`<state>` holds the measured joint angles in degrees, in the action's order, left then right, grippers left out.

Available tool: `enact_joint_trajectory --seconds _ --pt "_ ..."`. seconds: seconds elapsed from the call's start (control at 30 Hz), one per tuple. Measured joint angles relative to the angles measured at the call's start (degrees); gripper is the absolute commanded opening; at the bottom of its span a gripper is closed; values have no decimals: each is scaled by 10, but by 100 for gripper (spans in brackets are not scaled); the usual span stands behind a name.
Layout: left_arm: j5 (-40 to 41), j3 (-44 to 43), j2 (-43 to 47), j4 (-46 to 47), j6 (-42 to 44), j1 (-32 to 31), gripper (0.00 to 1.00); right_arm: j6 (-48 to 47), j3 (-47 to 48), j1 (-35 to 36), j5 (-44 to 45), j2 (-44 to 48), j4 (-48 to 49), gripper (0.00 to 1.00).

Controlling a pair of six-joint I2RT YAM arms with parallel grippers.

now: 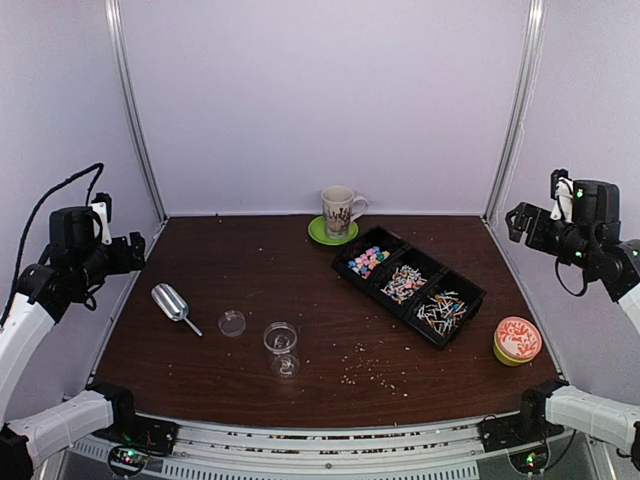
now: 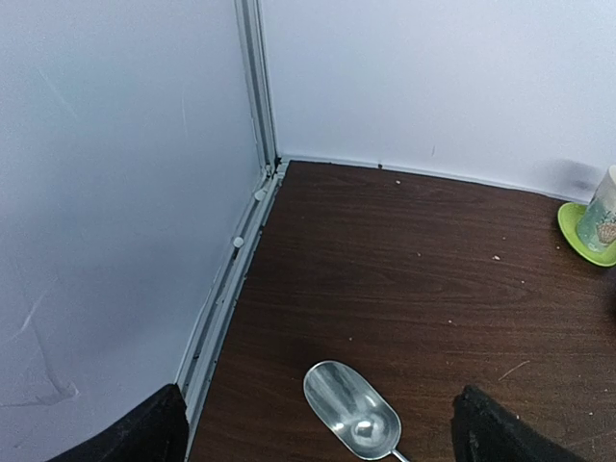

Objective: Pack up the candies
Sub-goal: Adjust the plate at the center of the board.

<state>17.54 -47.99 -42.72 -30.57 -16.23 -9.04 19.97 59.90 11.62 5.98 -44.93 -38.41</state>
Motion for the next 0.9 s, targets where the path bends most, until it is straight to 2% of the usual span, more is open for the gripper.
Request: enact_joint_trajectory --seconds 0.1,0.27,0.43,0.63,0.9 --pt "0 0 -1 0 0 0 98 17 -1 0 5 4 2 100" --pt "0 0 -1 0 0 0 98 108 -25 -2 28 33 3 100" --pt "0 0 0 -2 0 0 98 129 -51 -3 -13 51 4 100" --pt "0 0 -1 -9 0 0 98 155 -76 -3 -45 2 16 100" --pt "0 0 -4 -9 0 0 98 206 -135 6 -42 -48 39 100"
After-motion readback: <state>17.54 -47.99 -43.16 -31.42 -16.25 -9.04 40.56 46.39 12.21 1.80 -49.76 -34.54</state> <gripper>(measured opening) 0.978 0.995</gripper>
